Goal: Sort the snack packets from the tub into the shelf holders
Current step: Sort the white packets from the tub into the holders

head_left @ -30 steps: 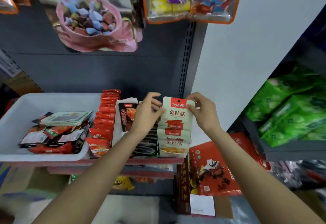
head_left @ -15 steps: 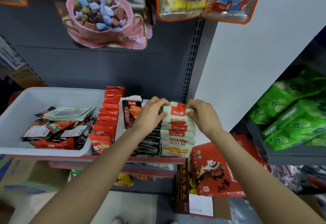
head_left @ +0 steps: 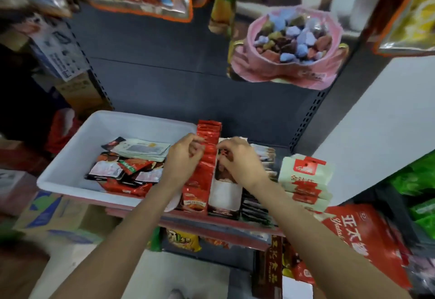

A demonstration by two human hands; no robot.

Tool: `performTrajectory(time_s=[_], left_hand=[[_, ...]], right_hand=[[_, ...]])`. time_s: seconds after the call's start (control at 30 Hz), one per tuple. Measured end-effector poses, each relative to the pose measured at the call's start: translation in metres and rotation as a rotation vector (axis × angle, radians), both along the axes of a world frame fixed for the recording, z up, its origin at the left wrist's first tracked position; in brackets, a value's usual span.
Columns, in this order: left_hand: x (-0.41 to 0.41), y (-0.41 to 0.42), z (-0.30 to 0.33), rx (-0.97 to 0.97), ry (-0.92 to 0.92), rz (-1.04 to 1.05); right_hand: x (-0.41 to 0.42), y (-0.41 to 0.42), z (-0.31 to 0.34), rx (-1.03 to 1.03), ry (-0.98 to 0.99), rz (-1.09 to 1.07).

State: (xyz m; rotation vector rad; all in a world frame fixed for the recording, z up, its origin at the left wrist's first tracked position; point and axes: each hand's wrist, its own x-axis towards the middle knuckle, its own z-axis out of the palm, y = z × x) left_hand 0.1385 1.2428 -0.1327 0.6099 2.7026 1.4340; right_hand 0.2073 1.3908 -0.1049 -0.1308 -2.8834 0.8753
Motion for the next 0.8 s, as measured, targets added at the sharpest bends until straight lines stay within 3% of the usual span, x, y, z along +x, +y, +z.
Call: performTrajectory(time_s=[0.23, 0.4, 0.5, 0.63, 0.8], left_hand=[[-0.066, -0.117, -0.017, -0.11, -0.176, 0.252], [-0.108, -0.182, -0.047, -0.325, -0.32, 0.208], [-0.12, -0.198, -0.058, -0.316, -0.419, 0.176], [-0.125, -0.206, -0.067, -0.252, -0.534, 0.129], [-0.126, -0.212, -0.075, -0.235, -0.563, 0.134]], right_hand=[[-0.078, -0.104, -0.026, -0.045, -0.113, 0.08], [-0.133, -0.164, -0.066, -0.002, -0.32, 0.063], [-0.154, -0.181, -0.085, -0.042, -0.423, 0.029], [-0.168, -0.185, -0.1, 0.101, -0.541, -0.005], [-0.166, -0.195, -0.102, 0.384, -0.363, -0.026]])
